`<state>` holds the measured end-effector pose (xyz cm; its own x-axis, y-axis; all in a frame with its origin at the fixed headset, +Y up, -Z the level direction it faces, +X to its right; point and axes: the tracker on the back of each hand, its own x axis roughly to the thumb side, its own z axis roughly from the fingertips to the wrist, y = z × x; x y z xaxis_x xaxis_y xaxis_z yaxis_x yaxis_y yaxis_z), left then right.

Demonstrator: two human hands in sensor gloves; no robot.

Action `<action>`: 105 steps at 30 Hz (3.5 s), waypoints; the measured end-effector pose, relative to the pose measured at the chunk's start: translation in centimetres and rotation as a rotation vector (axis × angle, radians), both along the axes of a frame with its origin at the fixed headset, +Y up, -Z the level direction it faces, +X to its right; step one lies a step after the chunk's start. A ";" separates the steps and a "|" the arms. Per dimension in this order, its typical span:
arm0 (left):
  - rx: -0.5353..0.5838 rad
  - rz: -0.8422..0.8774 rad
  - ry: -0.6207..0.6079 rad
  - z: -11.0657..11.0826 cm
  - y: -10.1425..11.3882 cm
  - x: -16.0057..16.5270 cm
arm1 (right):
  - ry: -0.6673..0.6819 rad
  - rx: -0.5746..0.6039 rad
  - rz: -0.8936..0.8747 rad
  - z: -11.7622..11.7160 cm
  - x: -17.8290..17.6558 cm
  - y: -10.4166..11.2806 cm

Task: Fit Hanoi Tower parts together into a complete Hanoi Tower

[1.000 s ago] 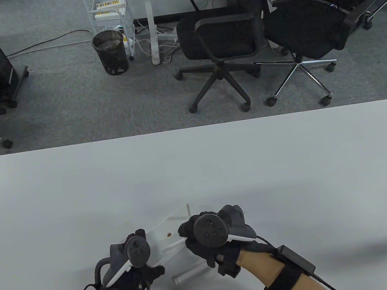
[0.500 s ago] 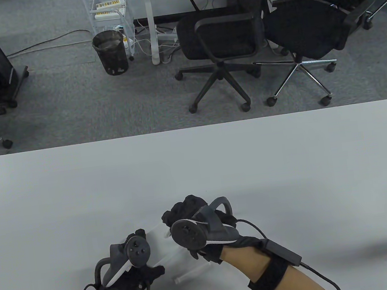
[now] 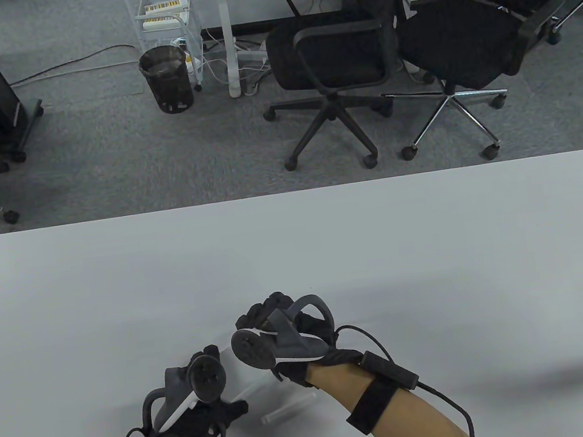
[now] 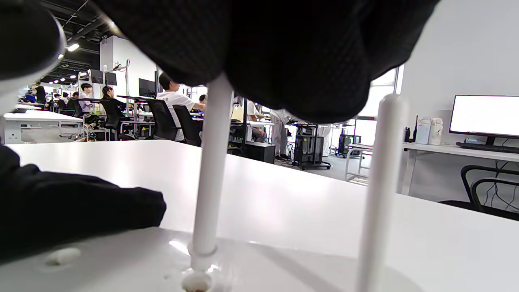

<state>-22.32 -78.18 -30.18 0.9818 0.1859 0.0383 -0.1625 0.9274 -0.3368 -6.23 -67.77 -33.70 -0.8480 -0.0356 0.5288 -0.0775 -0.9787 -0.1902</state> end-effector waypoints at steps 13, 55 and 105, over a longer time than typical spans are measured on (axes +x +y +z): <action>-0.001 0.000 0.001 -0.1 -0.2 -0.1 | -0.004 -0.053 0.008 -0.6 -0.6 -0.5; -0.004 0.004 0.002 -0.5 -1.2 -0.5 | 0.066 -0.098 -0.046 2.6 1.2 -4.2; -0.001 0.000 0.004 -0.2 -0.6 -0.2 | 0.086 -0.148 0.378 5.7 3.9 -11.0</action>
<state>-22.57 -78.83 -30.40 0.9820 0.1858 0.0340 -0.1637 0.9270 -0.3374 -2.38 -78.76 -27.98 -0.7425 -0.2538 0.6199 0.2828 -0.9577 -0.0534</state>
